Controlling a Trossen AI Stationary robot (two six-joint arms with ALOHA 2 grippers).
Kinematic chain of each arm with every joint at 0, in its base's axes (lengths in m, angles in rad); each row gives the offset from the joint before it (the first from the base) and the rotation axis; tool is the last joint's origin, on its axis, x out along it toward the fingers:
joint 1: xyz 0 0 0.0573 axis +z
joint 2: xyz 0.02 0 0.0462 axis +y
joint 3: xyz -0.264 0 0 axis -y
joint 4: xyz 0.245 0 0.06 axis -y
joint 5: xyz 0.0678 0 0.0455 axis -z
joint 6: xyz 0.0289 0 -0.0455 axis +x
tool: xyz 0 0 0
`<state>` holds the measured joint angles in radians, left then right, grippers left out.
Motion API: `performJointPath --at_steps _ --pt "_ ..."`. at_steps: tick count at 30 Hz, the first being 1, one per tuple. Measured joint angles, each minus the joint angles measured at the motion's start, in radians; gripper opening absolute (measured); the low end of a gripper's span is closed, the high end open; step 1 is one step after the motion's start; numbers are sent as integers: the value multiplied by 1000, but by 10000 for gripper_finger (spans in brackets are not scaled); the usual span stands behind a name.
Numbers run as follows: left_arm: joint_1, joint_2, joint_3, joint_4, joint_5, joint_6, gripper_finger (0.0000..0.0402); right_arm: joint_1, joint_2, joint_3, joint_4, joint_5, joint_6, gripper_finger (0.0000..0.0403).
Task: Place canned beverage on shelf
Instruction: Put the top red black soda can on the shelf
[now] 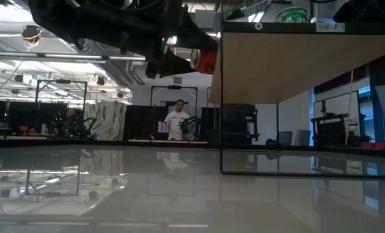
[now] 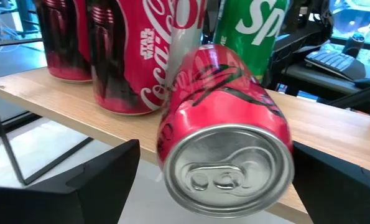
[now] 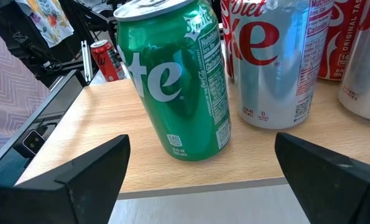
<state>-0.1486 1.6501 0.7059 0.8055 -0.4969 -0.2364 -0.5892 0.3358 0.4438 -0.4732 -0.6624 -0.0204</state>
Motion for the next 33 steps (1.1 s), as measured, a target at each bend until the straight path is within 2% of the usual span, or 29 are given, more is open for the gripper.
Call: performJointPath --at_steps 5,11,15,18,27,33 --pt "0 0 0 0 -17 -19 366 0 0 0 0 0 0 397" --pt "-3 0 7 -9 -9 -13 318 0 0 0 0 0 0 397" --pt "-5 0 41 -37 17 43 287 0 0 0 0 0 0 397" --pt "-6 0 84 -128 34 49 276 0 0 0 0 0 0 397" --pt "-5 -1 247 -441 54 80 274 0 0 0 0 0 0 397" --pt "-5 -1 314 -557 55 90 274 0 0 0 0 0 0 397"
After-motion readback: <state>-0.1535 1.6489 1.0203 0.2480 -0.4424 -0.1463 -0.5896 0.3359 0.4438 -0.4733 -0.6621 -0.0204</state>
